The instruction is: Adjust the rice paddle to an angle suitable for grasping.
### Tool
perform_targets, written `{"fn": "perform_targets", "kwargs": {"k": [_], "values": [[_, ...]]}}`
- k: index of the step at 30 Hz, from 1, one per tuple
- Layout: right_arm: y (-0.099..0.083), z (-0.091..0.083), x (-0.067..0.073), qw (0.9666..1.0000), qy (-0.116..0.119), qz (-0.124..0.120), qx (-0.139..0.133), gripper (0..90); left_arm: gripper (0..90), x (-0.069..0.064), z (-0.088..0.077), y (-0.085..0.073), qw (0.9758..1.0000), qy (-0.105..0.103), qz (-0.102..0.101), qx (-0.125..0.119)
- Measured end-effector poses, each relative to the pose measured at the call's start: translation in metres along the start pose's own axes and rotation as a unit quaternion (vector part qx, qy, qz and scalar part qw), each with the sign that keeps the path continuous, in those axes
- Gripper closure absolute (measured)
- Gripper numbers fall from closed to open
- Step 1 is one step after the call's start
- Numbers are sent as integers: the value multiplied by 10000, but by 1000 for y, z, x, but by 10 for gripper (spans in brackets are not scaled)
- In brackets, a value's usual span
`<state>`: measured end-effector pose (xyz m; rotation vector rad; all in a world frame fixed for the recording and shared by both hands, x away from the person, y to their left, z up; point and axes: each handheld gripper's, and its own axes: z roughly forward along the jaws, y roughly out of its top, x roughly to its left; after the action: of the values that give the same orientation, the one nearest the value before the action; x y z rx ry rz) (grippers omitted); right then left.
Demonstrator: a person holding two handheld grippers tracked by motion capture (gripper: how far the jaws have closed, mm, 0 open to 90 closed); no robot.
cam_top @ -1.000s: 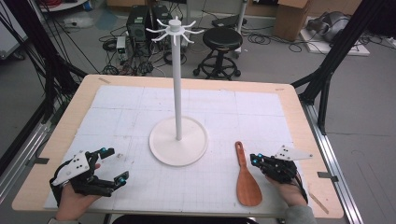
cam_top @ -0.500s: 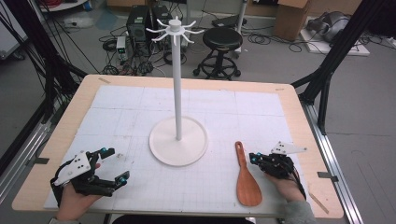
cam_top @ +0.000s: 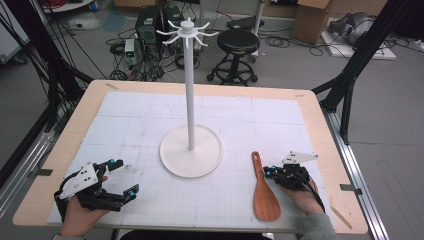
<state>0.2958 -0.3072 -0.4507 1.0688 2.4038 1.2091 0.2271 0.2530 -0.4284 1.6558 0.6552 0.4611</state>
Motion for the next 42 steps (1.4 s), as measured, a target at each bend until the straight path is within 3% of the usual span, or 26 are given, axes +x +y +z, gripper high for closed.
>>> {"fn": "perform_targets", "kwargs": {"k": [11, 29, 32, 42], "values": [[3, 3, 5, 9997, 4, -212, 90, 895, 18, 0, -2, -1, 10000, 54, 20, 30], [16, 20, 23, 9974, 445, -514, 252, 895, 18, -1, -8, -2, 9999, 146, 24, 83], [20, 25, 27, 9960, 607, -587, 283, 895, 18, -1, -10, -3, 9998, 175, 8, 80], [26, 31, 36, 9928, 841, -766, 369, 895, 18, -2, -14, -4, 9997, 219, 14, 88]]}}
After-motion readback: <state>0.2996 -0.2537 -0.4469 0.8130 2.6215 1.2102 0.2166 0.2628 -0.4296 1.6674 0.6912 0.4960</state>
